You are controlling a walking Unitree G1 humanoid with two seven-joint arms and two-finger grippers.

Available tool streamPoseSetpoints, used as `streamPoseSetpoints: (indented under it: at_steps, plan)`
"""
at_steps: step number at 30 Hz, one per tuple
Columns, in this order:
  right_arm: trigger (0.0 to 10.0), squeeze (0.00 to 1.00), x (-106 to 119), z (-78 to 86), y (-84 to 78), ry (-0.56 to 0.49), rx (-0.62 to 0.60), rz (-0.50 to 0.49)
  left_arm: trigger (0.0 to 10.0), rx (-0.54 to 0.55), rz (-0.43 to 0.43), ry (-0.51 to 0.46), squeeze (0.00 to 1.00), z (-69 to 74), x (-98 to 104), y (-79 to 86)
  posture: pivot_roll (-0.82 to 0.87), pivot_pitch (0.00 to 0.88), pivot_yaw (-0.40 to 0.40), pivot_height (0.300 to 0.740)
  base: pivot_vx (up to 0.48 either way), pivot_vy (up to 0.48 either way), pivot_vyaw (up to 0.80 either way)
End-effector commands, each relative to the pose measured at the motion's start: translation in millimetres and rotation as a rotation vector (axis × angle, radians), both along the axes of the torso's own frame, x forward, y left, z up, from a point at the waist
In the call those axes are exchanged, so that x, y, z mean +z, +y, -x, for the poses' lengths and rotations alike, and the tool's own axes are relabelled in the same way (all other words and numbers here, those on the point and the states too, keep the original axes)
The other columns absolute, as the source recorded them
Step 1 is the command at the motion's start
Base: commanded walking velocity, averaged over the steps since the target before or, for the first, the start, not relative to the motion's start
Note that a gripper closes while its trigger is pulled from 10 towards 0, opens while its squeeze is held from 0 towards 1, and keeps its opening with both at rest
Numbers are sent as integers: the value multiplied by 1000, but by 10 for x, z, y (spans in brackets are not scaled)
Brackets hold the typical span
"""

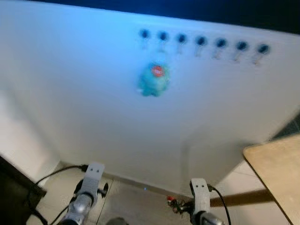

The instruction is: Hang keys on a hook

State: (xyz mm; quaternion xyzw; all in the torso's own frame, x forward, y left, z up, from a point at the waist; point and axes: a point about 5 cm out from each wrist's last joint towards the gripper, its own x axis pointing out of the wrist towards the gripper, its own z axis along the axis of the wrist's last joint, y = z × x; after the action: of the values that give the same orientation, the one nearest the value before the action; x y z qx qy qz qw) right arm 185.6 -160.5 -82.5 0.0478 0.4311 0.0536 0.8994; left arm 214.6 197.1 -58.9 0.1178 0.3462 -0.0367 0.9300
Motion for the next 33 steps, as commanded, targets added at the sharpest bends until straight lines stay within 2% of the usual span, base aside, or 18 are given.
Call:
streamPoseSetpoints:
  at_steps: [1, 7, 10, 16, 22, 25, 33]
  plan:
    - [10000, 0, -28, 60, -58, 21, -23, 10, 10000, -6, 5, 17, 0, 40, -31, -30, 92, 26, -45, 740, 0, 0, 800]
    - [10000, 0, -22, 52, -70, 16, -32, 11, 10000, -11, 6, 16, 0, 28, -26, -41, 84, 26, -38, 740, 0, 0, 754]
    - [10000, 0, -21, 51, -82, 10, -104, -20, 10000, -21, 9, 8, 0, 9, -14, -46, 77, 33, -29, 740, 0, 0, 0]
    - [10000, 0, -33, 83, -91, 10, -118, -20, 10000, -48, 8, 3, 0, -19, 3, -59, 66, 37, -17, 740, 0, 0, 0]
    - [10000, 0, -63, 164, -126, 17, -153, -22, 10000, -111, -16, -1, 0, -53, 19, -108, 49, 47, -3, 740, 0, -480, 0]
    - [10000, 0, -77, 204, -149, 24, -168, -20, 10000, -87, 5, 8, 0, -38, 5, -113, 44, 50, 1, 740, 0, -327, 0]
    - [10000, 0, -84, 229, -167, 24, -180, -22, 10000, -76, 0, 15, 0, -34, 0, -96, 43, 58, -4, 740, 0, 0, 0]
